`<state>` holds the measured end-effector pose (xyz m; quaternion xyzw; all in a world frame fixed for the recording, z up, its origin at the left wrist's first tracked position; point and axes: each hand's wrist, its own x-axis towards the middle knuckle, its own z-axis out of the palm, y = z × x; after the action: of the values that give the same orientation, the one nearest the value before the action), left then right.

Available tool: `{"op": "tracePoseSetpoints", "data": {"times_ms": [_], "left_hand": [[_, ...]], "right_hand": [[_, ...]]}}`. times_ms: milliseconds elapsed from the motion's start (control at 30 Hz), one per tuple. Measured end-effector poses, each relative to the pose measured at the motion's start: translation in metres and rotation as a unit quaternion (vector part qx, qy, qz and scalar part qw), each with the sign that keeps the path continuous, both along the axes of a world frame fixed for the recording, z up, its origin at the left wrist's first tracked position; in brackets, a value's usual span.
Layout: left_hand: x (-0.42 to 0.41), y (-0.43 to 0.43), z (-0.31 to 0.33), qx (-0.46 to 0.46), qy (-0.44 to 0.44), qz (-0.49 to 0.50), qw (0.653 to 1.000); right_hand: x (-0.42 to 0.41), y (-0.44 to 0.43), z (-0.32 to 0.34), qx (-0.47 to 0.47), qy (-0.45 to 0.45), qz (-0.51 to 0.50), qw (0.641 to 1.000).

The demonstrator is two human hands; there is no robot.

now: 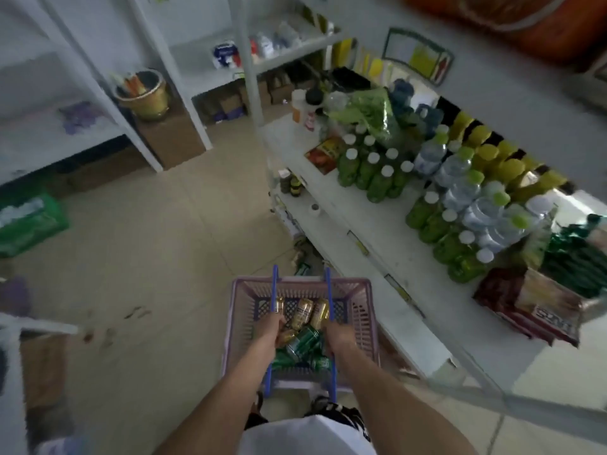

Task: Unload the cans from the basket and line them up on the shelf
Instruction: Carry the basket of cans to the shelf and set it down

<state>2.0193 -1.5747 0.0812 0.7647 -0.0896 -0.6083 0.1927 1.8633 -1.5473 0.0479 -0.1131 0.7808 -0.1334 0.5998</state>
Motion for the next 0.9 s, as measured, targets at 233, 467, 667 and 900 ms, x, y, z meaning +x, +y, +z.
{"op": "tracePoseSetpoints", "data": {"times_ms": [233,467,667,900], "left_hand": [[0.005,-0.033,-0.009,-0.008,0.012,-0.227,0.974],[-0.007,-0.026,0.001,0.001,0.020,-0.386,0.922],[-0.008,-0.005,-0.011,0.017,0.018,-0.454,0.891],[0.017,0.022,-0.045,0.048,0.002,-0.482,0.875]], "right_hand": [[0.030,0.041,0.004,-0.016,0.029,-0.235,0.971],[0.056,0.093,0.009,-0.019,0.028,-0.403,0.914],[0.074,0.130,0.000,0.000,0.046,-0.487,0.872],[0.104,0.160,-0.045,0.031,0.051,-0.485,0.872]]}}
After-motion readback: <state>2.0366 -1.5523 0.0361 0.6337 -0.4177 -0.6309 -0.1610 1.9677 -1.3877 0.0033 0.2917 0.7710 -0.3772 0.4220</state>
